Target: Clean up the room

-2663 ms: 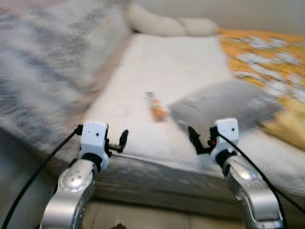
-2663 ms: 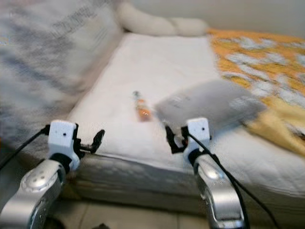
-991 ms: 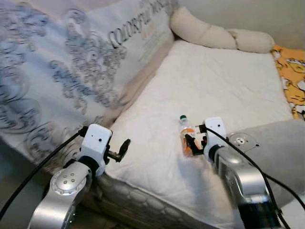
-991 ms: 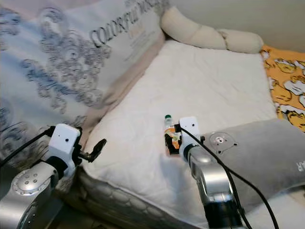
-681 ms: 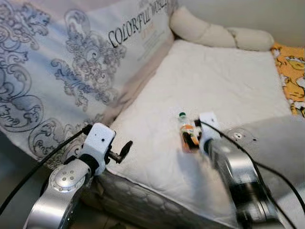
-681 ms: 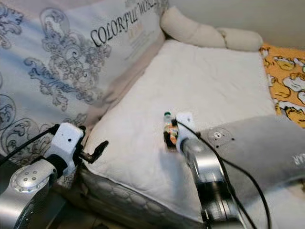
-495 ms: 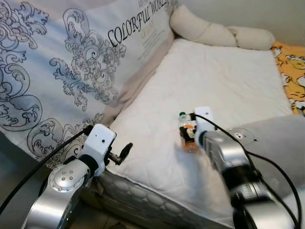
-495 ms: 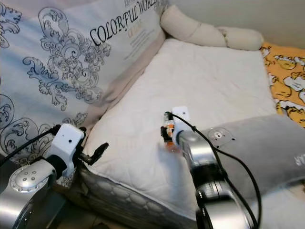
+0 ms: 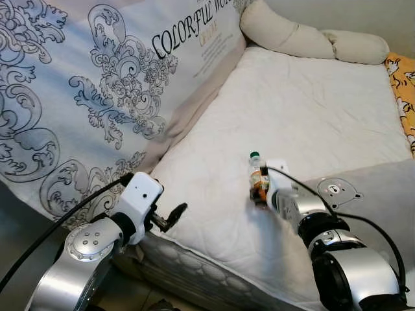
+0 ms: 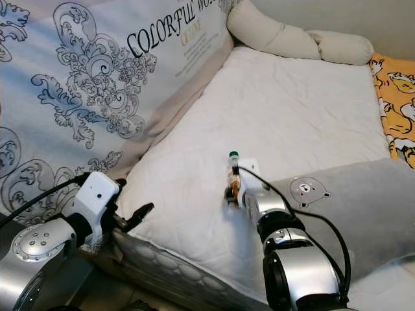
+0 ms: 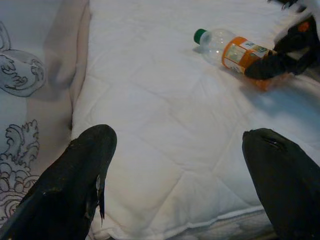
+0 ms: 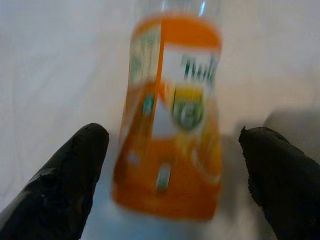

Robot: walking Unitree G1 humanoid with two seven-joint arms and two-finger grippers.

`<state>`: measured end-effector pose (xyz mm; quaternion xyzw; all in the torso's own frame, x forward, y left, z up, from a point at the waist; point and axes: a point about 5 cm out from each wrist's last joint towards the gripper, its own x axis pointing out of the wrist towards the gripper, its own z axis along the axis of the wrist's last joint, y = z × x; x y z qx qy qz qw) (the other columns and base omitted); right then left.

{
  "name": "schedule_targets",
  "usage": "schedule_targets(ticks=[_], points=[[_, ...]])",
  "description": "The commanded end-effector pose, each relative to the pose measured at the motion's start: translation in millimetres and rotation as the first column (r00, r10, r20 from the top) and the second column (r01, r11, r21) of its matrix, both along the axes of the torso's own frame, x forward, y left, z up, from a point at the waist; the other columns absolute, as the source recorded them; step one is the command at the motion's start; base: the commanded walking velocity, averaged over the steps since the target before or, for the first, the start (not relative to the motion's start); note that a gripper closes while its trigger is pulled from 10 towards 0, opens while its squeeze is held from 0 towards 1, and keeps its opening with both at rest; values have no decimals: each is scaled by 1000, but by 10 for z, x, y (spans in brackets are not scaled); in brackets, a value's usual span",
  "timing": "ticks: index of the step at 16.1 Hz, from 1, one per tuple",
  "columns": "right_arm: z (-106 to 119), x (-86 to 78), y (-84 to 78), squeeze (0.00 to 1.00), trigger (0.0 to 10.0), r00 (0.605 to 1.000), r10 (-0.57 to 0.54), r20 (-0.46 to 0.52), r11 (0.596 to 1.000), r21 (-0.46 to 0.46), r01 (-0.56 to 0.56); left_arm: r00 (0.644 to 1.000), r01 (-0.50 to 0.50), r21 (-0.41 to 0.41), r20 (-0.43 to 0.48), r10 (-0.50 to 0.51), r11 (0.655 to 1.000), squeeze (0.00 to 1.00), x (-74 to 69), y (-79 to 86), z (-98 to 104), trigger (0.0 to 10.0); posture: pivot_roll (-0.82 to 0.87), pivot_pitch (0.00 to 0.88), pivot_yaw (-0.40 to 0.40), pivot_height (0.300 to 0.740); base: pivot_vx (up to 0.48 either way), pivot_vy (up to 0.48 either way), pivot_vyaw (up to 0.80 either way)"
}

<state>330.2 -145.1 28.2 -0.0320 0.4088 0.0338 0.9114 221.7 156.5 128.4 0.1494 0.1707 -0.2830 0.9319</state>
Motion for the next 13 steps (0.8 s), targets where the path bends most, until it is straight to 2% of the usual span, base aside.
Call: schedule_targets(ticks=[1, 2, 13], points=[[16, 17, -20, 0, 9294, 1000, -13, 2, 1000, 21, 13, 1000, 26, 3, 8, -26, 1000, 0, -3, -27, 44, 10000, 176, 0, 9, 740, 0, 0, 0], [-28, -14, -20, 0, 0, 999, -33, -15, 998, 52, 34, 1000, 30, 5, 2, -30, 1000, 0, -13, -21, 45, 10000, 181, 0, 8, 740, 0, 0, 0], [-75, -43, -9, 0, 0, 999, -41, -13, 995, 95, 42, 999, 40, -2, -8, -40, 999, 0, -22, -46, 45, 10000, 183, 0, 2, 740, 0, 0, 0]])
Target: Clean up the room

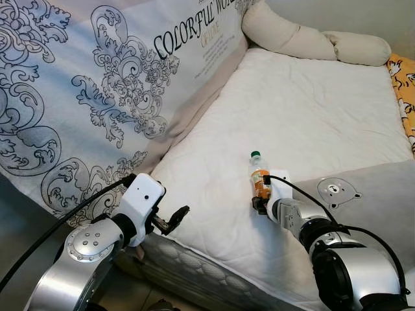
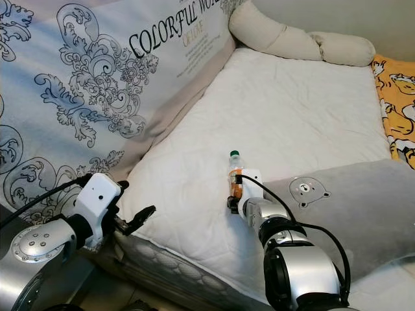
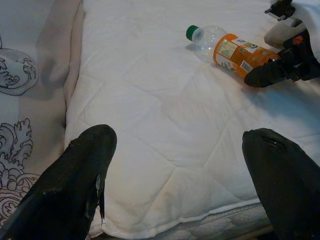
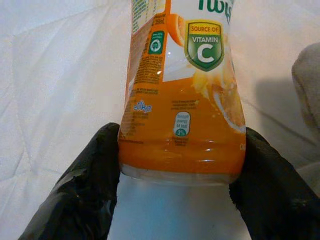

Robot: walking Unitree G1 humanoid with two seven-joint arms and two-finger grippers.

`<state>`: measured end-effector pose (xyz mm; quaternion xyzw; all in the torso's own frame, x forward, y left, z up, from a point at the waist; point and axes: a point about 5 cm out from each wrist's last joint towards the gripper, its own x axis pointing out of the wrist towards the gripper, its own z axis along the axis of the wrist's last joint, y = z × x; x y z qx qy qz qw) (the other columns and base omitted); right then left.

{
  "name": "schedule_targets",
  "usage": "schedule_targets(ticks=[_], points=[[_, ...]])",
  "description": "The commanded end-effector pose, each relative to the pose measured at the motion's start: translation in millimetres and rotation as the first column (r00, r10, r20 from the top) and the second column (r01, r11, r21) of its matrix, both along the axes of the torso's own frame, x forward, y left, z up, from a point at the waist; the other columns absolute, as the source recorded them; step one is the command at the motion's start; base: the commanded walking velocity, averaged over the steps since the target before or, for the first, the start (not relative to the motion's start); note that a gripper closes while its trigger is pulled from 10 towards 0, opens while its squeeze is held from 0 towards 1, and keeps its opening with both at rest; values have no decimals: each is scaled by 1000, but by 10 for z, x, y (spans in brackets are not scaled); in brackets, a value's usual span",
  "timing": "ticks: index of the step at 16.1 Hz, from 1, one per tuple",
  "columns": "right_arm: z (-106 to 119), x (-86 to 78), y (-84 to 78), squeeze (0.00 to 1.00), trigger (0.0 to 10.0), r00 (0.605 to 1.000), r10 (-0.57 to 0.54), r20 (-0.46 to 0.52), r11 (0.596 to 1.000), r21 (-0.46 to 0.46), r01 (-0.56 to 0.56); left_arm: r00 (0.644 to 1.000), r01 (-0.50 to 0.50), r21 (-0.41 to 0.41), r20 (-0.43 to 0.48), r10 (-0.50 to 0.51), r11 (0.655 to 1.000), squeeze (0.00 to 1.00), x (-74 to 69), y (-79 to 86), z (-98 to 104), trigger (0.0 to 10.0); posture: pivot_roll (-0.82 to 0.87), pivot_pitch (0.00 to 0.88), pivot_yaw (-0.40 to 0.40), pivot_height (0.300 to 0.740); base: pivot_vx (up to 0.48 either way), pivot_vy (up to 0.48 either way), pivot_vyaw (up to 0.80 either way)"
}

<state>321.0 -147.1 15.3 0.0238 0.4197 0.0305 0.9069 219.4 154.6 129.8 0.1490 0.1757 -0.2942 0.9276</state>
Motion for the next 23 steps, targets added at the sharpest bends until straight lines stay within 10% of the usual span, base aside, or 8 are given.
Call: schedule_targets(ticks=[1, 10, 13, 14, 18, 23], points=[[57, 52, 17, 0, 0, 1000, 12, 20, 1000, -1, -12, 1000, 26, -3, -4, -26, 1000, 0, -6, -27, 26, 10000, 184, 0, 0, 740, 0, 0, 0], [342, 221, -77, 0, 0, 970, 21, 243, 988, 144, -58, 998, 17, -56, -66, -20, 998, 0, -38, 85, -19, 10000, 140, 0, 3, 740, 0, 0, 0], [717, 90, -113, 0, 0, 853, -1, 522, 974, 194, -117, 997, -74, -70, 1, 75, 995, 0, 104, 223, 47, 10000, 111, 0, 10, 740, 0, 0, 0], [850, -48, -129, 0, 10000, 803, 22, 596, 971, 180, -160, 982, -165, -112, 79, 174, 980, 0, 224, 268, 143, 10000, 106, 0, 6, 740, 0, 0, 0], [960, -358, -42, 0, 10000, 749, 119, 652, 930, 190, -314, 940, -282, -177, 146, 308, 943, 0, 250, 241, 196, 10000, 106, 0, -2, 740, 0, 0, 400], [937, -633, -140, 0, 10000, 781, 129, 611, 937, 181, -297, 935, -304, -163, 139, 327, 939, 0, 140, 122, 92, 10000, 107, 0, -6, 740, 0, 0, 800]])
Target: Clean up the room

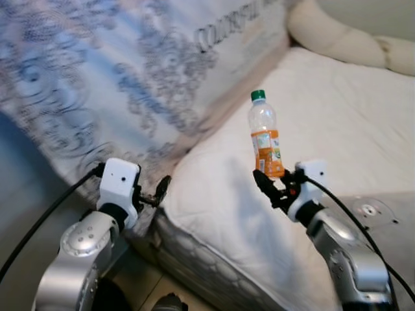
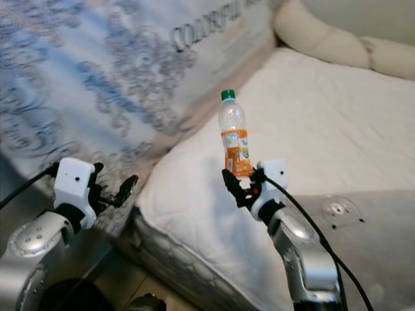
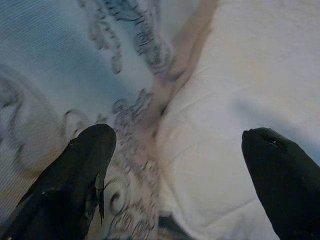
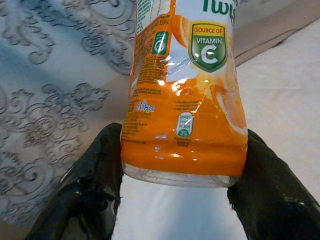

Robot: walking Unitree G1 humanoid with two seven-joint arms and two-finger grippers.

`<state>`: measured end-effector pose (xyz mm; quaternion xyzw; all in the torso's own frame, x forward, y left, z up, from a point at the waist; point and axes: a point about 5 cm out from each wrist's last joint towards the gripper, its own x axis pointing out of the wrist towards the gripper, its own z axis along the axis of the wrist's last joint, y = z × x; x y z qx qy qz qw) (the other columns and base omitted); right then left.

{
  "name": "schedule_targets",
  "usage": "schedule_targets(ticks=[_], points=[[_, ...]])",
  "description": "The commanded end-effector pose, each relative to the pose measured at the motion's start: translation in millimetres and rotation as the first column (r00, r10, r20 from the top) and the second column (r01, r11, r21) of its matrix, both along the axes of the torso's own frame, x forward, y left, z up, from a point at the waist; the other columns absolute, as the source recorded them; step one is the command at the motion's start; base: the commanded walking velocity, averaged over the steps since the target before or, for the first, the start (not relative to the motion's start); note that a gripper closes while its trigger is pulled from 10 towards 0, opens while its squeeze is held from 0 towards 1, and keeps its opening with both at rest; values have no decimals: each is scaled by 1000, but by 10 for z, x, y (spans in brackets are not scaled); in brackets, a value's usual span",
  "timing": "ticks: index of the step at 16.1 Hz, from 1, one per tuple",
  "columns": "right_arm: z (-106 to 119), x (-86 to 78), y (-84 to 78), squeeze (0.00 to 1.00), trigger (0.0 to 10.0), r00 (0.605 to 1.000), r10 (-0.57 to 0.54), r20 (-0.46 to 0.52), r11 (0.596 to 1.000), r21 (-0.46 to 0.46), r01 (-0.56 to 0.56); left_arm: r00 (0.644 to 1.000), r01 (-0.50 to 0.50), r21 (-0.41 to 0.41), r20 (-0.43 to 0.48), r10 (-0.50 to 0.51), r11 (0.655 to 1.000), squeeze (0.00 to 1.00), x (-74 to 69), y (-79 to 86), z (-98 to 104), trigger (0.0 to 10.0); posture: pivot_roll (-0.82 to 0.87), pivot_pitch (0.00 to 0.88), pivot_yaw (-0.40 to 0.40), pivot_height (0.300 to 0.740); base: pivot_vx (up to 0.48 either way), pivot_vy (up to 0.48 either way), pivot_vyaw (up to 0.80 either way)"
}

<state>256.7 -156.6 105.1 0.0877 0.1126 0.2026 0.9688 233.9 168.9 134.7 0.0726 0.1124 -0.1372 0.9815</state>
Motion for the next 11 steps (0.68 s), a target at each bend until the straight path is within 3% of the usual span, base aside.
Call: schedule_targets(ticks=[1, 11], points=[[28, -29, -49, 0, 10000, 1000, -14, -6, 1000, 1, 14, 1000, 1, 10, 23, -2, 1000, 0, -13, -34, 35, 10000, 109, 0, -8, 740, 0, 0, 800], [-14, -210, -10, 0, 10000, 996, 59, -67, 998, -20, -61, 1000, -15, 20, -4, 15, 1000, 0, -80, -75, -21, 10000, 113, 0, -10, 740, 0, 0, 800]])
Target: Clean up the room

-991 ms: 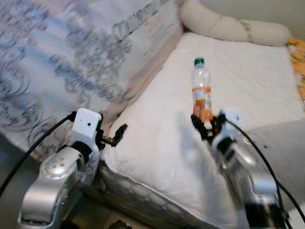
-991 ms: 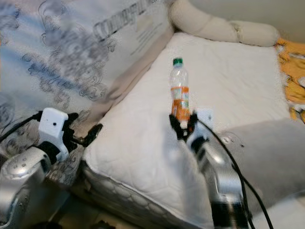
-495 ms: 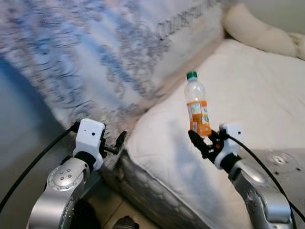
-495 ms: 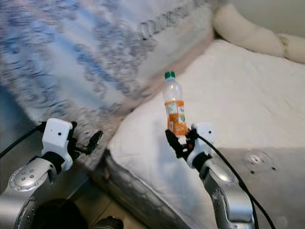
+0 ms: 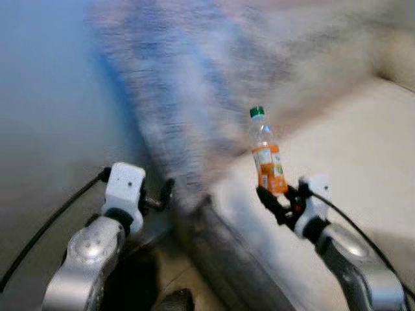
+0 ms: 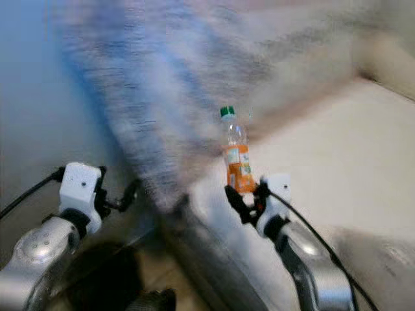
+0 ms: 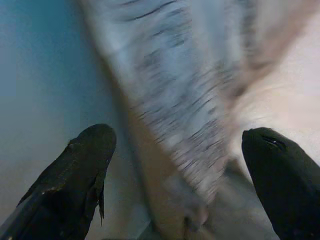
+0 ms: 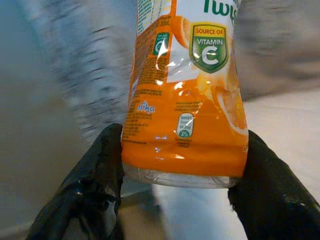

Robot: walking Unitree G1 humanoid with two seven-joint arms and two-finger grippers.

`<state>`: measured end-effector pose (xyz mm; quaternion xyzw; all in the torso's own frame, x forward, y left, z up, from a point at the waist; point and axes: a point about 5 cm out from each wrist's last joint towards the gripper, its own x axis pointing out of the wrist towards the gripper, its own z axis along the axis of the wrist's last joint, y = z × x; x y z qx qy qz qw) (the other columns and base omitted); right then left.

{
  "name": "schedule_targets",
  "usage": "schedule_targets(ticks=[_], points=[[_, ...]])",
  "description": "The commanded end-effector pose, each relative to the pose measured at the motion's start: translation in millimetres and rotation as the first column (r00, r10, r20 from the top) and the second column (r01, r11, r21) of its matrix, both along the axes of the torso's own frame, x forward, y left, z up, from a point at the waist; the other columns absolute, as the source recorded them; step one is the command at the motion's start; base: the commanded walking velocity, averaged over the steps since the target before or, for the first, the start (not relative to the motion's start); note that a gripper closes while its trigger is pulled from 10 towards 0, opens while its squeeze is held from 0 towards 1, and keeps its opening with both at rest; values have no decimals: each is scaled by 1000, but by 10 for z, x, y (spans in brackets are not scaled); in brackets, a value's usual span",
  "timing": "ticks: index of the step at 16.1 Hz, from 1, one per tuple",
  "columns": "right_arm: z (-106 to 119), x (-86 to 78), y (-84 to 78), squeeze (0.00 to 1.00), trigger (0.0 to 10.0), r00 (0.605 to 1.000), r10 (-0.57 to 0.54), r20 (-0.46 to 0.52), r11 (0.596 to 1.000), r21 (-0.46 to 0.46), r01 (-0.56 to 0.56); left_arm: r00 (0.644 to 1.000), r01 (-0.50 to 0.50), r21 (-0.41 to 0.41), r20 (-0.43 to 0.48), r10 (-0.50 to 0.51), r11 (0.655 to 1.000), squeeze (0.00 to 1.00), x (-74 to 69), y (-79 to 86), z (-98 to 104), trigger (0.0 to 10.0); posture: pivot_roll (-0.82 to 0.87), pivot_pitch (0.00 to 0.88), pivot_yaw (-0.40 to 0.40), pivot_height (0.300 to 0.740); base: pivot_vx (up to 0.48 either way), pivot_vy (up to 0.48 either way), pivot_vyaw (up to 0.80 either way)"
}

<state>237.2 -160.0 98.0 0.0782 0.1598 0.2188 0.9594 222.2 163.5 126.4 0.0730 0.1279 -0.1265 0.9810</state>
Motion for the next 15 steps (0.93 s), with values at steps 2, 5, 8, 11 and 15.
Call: schedule_targets(ticks=[2, 5, 8, 11, 15], points=[[48, -18, 15, 0, 10000, 1000, 28, 14, 1000, -1, -28, 1000, 3, 10, 18, -3, 1000, 0, 33, -19, 55, 10000, 116, 0, -12, 740, 0, 0, 800], [32, -2, -43, 0, 10000, 999, 51, 0, 998, -29, -51, 1000, 8, 17, 12, -8, 1000, 0, 22, -24, 46, 10000, 120, 0, -16, 740, 0, 0, 800], [-40, 3, -95, 0, 10000, 991, 129, -38, 982, -137, -133, 1000, -14, 17, -10, 14, 1000, 0, 19, -4, 22, 10000, 122, 0, -14, 740, 0, 0, 800], [-151, 73, -131, 0, 10000, 987, 129, -92, 966, -213, -146, 999, -13, 21, -47, 14, 1000, 0, 6, 10, -31, 10000, 128, 0, -17, 740, 0, 0, 800], [-359, 175, -37, 0, 10000, 973, 168, -158, 948, -244, -203, 999, 19, 82, -29, -17, 996, 0, 36, -9, -67, 10000, 158, 0, -36, 740, 0, 0, 800]])
